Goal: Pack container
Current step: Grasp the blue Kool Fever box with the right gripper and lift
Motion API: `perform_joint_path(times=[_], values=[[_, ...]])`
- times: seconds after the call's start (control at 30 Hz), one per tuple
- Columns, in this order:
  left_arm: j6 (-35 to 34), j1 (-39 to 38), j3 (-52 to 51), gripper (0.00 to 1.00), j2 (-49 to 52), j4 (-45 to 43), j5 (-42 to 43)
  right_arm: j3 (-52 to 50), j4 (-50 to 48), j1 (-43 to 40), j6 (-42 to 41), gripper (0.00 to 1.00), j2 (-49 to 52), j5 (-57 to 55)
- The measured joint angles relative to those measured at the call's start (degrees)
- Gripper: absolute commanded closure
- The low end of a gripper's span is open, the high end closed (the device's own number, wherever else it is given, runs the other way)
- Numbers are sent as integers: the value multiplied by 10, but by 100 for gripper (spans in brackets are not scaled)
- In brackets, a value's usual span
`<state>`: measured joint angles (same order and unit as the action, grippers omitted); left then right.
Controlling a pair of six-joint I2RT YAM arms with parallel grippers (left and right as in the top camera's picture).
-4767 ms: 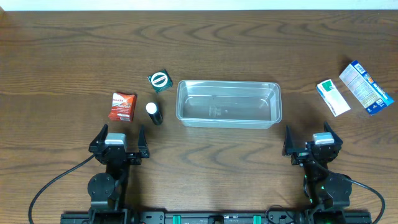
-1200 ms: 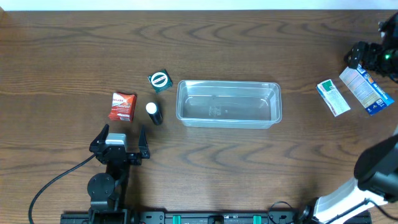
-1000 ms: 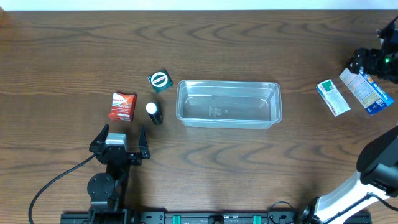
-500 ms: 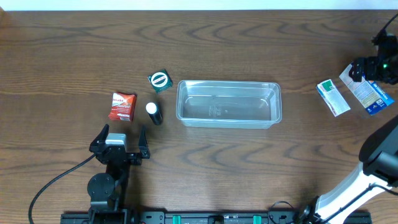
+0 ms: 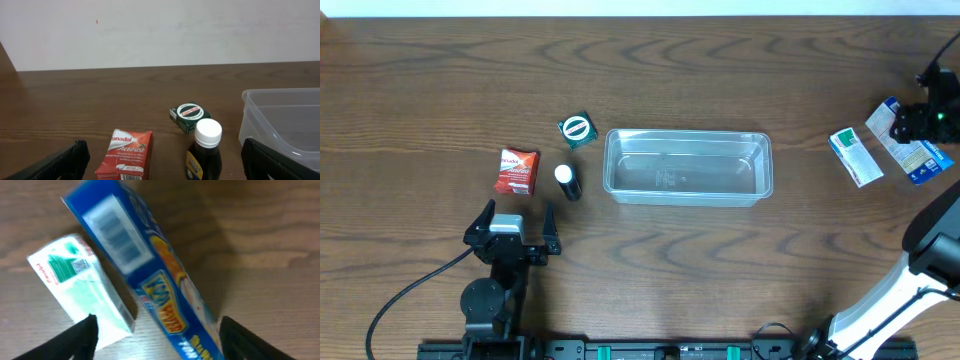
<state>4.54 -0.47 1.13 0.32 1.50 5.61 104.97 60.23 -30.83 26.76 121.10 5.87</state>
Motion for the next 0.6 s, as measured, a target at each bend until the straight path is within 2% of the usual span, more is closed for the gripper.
perform_joint_path(times=[0.17,0.27,0.5,0.6], values=[[0,0,0,2,0,0,0,0,1,-9,-1,34,11,-2],[0,0,0,2,0,0,0,0,1,-12,1,40,12,-2],[0,0,0,2,0,0,0,0,0,-21,5,68,12,-2],[0,0,0,2,0,0,0,0,0,-22,5,75,12,-2]])
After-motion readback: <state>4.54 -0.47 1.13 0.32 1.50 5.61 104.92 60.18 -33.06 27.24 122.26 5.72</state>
